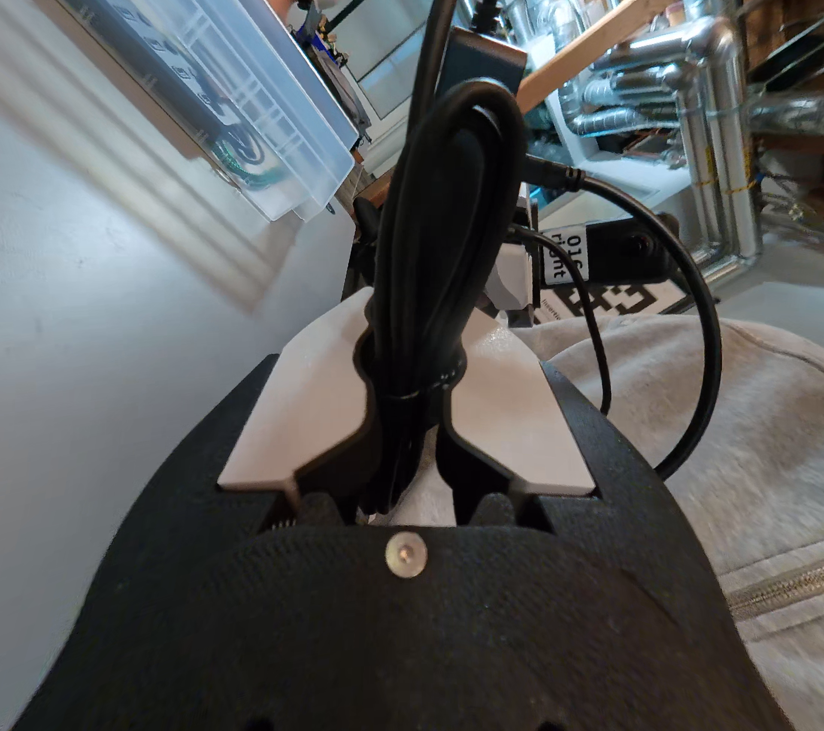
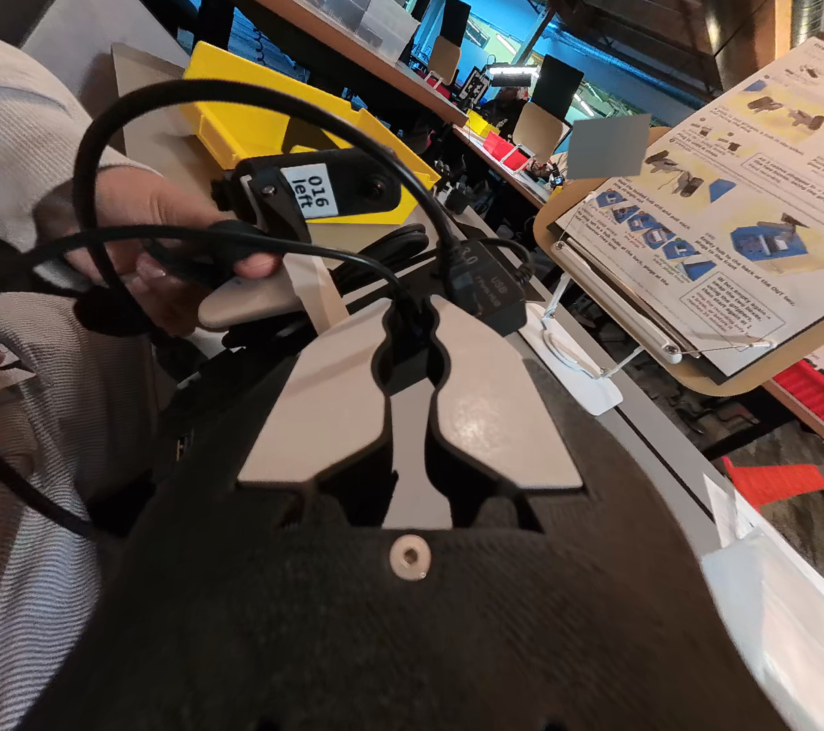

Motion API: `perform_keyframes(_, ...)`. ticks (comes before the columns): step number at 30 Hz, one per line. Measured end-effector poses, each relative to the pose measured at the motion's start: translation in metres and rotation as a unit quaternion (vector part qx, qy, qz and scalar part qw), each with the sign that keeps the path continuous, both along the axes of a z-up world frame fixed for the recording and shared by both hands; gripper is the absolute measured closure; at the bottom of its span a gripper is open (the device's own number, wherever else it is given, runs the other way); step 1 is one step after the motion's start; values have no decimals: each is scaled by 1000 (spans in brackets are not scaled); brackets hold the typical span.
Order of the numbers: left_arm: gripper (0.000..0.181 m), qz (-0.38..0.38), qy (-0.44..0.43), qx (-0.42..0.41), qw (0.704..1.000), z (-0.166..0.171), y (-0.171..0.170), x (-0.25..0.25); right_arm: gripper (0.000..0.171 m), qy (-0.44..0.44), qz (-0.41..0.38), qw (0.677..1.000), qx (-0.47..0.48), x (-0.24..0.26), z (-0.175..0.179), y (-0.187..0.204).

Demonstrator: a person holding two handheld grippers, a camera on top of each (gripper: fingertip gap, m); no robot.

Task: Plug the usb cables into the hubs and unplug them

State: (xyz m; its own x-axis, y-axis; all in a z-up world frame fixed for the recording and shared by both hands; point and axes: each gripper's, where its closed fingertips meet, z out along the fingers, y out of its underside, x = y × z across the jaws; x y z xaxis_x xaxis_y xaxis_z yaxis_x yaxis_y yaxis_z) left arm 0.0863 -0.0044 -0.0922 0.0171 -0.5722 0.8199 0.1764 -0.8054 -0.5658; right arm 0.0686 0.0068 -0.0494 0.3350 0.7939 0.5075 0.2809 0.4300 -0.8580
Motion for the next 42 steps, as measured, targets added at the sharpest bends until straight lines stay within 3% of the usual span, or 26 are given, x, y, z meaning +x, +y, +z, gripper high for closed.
perform_keyframes(9,154,-39,-51,-81,995,3,-12,9,162,-40,20,999,26,5,2,-9)
perform_keyframes(14,154,-46,-50,-73,995,7,-15,11,162,-40,20,999,29,6,7,-13)
perform_keyframes(17,154,-32,-33,-72,996,1,-12,11,161,-95,-6,991,97,5,3,-15)
perform_keyframes(18,155,15,11,-86,996,-19,1,7,163,-22,72,991,113,-5,28,-49)
perform_keyframes(19,156,46,-3,-138,989,-39,17,-3,163,26,112,991,65,-15,50,-76)
perform_keyframes(20,156,54,-56,-202,976,-47,27,-14,162,17,108,991,72,-21,59,-85)
perform_keyframes(21,156,51,-64,-199,977,-46,27,-18,163,-3,72,989,128,-17,64,-77)
perform_keyframes(22,156,43,-38,-141,988,-37,21,-17,163,-12,31,990,137,-5,64,-58)
perform_keyframes(26,155,39,3,-4,999,-4,18,-11,163,96,-15,995,16,52,78,0)
perform_keyframes(31,155,24,-8,-25,999,-11,13,-14,163,173,-143,974,-32,137,89,68)
perform_keyframes(37,155,7,-46,-72,996,-15,10,-9,163,219,-379,890,-125,262,65,137)
perform_keyframes(42,155,3,-47,-71,996,-14,11,-8,163,195,-513,821,-159,314,32,167)
